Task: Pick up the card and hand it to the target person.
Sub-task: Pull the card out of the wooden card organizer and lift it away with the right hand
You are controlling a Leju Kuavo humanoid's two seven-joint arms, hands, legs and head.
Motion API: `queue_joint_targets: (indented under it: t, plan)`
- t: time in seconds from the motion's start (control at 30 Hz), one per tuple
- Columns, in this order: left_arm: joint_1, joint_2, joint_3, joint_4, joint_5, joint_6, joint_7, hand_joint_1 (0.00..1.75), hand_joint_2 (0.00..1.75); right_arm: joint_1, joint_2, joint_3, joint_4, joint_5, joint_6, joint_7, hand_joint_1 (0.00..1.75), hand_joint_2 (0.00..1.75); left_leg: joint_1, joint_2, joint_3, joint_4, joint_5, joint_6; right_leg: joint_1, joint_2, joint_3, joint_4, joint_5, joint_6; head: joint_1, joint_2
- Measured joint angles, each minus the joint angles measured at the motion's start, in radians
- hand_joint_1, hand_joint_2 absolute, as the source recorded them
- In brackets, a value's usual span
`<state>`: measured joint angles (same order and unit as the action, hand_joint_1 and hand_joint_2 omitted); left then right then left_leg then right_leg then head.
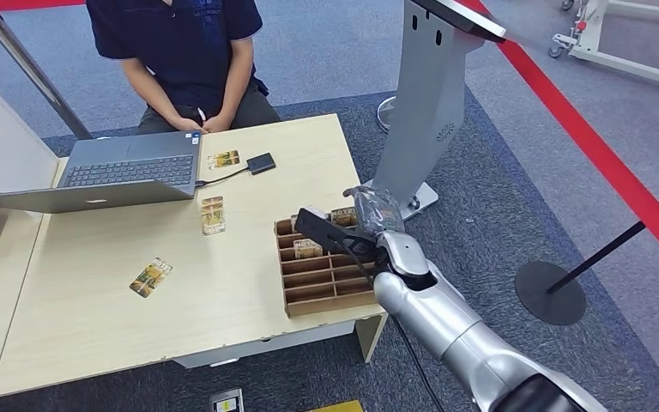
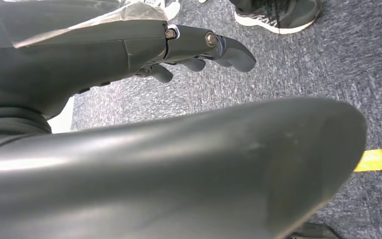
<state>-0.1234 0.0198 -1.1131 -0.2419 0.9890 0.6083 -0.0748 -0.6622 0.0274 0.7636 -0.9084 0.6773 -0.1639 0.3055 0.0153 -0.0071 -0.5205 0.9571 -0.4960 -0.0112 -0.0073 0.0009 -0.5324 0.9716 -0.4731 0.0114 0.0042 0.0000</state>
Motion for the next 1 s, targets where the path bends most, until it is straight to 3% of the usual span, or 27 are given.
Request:
queue_joint_targets:
  t: [0.63,1.0]
  plan:
    - [0.001,0.0,0.0,0.0,0.005,0.0,0.01,0.0,0.0,-0.011,0.007,0.0,0.029,-0.02,-0.016,0.002,0.58,1.75,0.0,0.0,0.0,0.0,0.0,0.0,0.0,0.0,0.0,0.0,0.0,0.0,0.0,0.0]
    - [0.001,0.0,0.0,0.0,0.011,0.0,0.01,0.0,0.0,-0.011,-0.013,-0.001,-0.056,-0.069,0.033,0.026,0.58,1.75,0.0,0.0,0.0,0.0,0.0,0.0,0.0,0.0,0.0,0.0,0.0,0.0,0.0,0.0]
